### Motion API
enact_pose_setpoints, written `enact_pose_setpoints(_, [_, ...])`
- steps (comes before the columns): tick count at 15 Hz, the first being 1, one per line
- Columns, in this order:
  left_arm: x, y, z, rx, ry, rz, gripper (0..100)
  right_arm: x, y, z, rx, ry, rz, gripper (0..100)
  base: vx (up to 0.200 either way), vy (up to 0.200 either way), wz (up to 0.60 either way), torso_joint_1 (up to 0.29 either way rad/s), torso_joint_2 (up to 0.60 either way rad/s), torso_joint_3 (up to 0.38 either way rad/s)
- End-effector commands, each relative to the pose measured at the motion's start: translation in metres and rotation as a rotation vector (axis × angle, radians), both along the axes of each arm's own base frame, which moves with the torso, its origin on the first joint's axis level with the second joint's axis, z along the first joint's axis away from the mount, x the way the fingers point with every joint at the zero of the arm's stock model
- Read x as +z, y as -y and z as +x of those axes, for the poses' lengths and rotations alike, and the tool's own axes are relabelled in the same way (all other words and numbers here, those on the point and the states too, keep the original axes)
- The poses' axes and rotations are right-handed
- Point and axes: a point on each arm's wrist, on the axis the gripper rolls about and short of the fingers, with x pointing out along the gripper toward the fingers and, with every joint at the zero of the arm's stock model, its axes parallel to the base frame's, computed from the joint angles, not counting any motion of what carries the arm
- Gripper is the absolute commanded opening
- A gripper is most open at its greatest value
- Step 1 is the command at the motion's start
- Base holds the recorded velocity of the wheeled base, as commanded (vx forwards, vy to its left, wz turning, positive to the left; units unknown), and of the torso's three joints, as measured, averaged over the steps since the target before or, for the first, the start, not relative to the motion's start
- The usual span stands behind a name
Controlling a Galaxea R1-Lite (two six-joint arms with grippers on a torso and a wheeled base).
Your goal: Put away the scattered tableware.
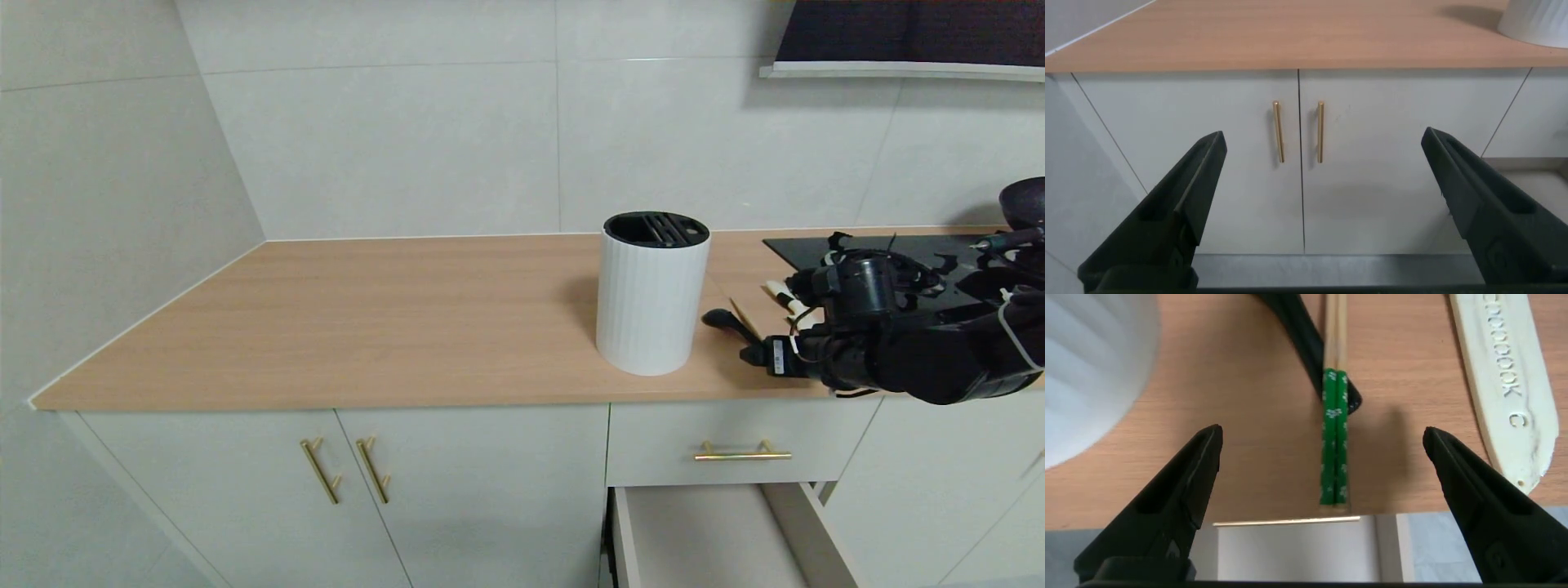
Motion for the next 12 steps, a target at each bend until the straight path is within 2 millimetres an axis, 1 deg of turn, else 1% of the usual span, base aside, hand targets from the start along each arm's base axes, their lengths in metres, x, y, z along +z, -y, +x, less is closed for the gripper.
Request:
enact_pose_setpoints(1, [0.0, 0.0, 0.0, 0.0, 0.0, -0.001, 100, -0.007, 0.0023, 0.0033, -0.006, -0.018, -0.003, 100, 0.0, 0.0, 0.0, 0.0, 0.0, 0.0])
enact_pose_setpoints(6, [0.0, 0.0, 0.0, 0.0, 0.0, -0.001, 100, -0.0125, 0.002, 0.0051, -0.006, -0.033, -0.006, 100, 0.0, 0.0, 0.0, 0.0, 0.0, 0.0])
enact_pose_setpoints(7, [0.0, 0.0, 0.0, 0.0, 0.0, -0.001, 100, -0.0125, 0.002, 0.0051, -0.006, -0.033, -0.006, 0, 0.0, 0.0, 0.0, 0.0, 0.0, 0.0])
enact_pose_setpoints(12, [0.0, 0.0, 0.0, 0.0, 0.0, -0.001, 100, -0.0108, 0.002, 0.0046, -0.006, -0.028, -0.005, 0, 0.0, 0.0, 0.0, 0.0, 0.0, 0.0])
